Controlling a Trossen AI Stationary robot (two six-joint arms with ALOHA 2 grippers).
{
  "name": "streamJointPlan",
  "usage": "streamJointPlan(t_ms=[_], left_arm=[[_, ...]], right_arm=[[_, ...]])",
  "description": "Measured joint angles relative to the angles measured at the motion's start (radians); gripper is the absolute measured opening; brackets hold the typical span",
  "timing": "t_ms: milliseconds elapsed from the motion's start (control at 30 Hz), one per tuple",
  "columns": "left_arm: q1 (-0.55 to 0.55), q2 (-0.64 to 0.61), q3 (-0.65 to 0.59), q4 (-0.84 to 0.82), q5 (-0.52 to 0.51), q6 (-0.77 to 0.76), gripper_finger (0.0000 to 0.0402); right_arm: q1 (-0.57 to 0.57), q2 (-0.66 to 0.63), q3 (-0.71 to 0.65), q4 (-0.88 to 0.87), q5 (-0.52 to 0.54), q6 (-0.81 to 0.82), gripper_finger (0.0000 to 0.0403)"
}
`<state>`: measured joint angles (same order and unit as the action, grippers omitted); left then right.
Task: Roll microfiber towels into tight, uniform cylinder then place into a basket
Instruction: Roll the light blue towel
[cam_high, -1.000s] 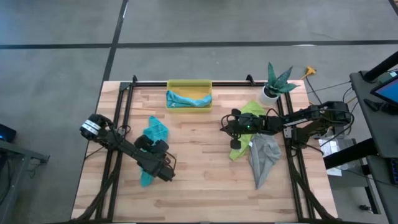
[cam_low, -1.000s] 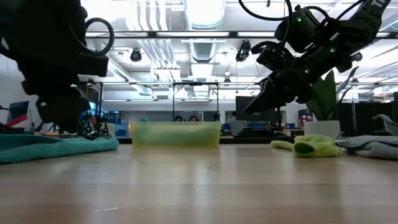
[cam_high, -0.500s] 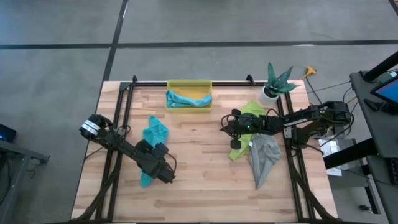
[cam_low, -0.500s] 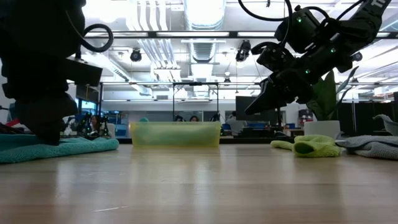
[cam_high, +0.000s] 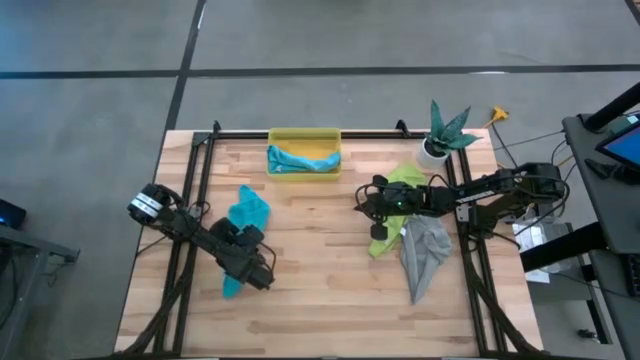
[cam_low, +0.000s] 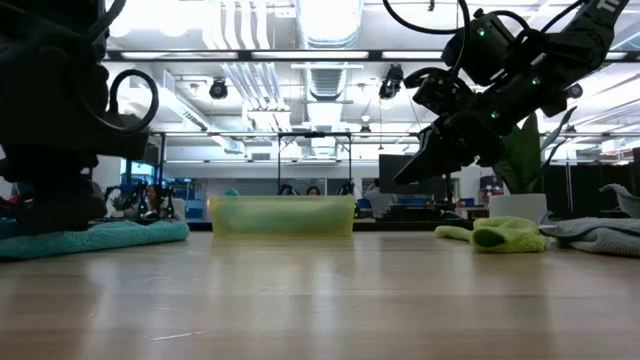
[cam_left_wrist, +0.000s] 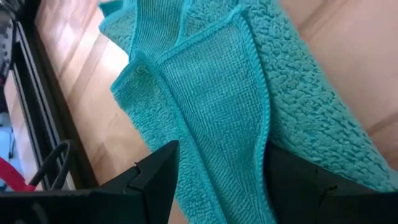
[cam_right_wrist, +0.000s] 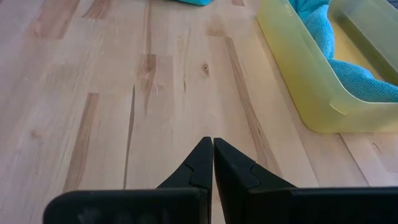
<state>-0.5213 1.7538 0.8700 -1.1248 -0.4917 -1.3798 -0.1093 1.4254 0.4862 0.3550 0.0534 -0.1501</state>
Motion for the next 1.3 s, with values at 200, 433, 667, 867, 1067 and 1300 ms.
streamJointPlan(t_ms=[200, 433, 667, 867, 1067, 1300], left_arm=[[0.003, 0.0, 0.016, -0.011, -0.103, 0.006, 0.0205], [0.024, 0.0, -0.028, 0.008, -0.155, -0.001, 0.0177], [0.063, 0.0, -0.075, 0.053, -0.168, -0.003, 0.004], [0.079, -0.002, -0.017, 0.036, -0.345, -0.015, 0.0002], [0.079, -0.002, 0.112, 0.037, -0.431, 0.123, 0.0001], [0.067, -0.003, 0.269, 0.131, -0.446, 0.375, 0.0]], right_arm=[[0.0, 0.0, 0.0, 0.0, 0.0, 0.0, 0.0009], [0.0, 0.0, 0.0, 0.0, 0.0, 0.0, 0.0009], [0.0, 0.0, 0.0, 0.0, 0.0, -0.005, 0.0009], [0.0, 0.0, 0.0, 0.0, 0.0, -0.006, 0.0009], [0.0, 0.0, 0.0, 0.0, 0.0, -0.007, 0.0009], [0.016, 0.0, 0.0, 0.009, -0.011, -0.059, 0.0009]])
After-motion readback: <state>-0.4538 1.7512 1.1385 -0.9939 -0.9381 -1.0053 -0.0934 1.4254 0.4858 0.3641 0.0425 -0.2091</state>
